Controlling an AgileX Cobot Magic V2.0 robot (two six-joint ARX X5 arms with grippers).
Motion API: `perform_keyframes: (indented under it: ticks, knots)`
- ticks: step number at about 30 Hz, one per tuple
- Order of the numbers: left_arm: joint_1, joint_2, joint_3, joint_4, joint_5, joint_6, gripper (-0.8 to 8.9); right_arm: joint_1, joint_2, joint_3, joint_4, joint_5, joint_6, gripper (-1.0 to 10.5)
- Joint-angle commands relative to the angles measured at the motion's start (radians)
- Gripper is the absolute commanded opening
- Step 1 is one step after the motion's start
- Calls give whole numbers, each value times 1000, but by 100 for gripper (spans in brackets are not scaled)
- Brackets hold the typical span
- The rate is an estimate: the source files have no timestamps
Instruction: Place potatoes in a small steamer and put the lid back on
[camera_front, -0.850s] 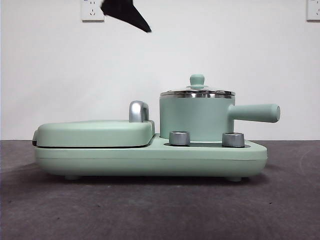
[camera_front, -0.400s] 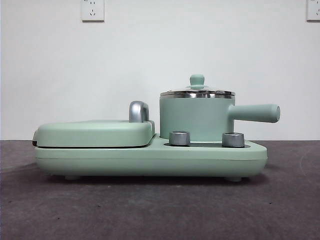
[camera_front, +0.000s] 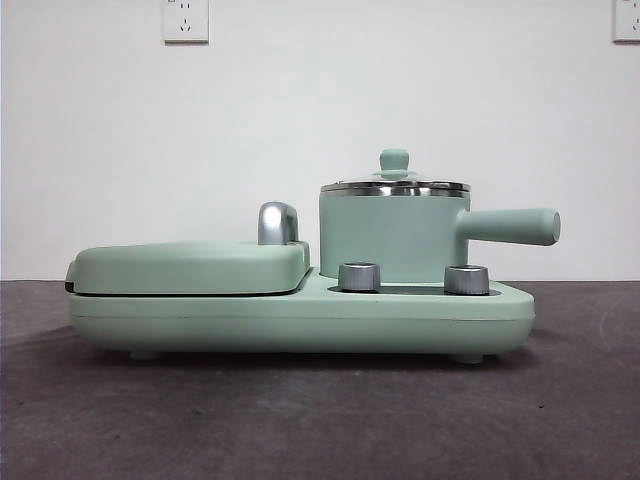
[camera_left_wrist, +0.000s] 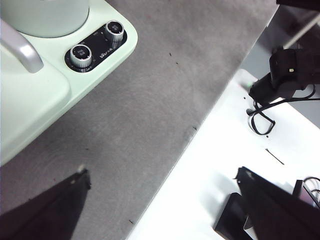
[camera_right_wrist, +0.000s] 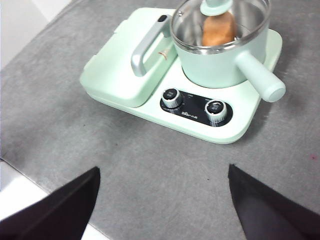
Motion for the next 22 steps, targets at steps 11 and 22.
perform_keyframes:
  ticks: [11, 22]
  knots:
    - [23, -327, -412, 439, -311, -221, 427, 6, 5, 8, 10, 15, 3, 405]
    - [23, -359, -444, 449, -310, -238, 24, 6, 5, 8, 7, 14, 7, 11]
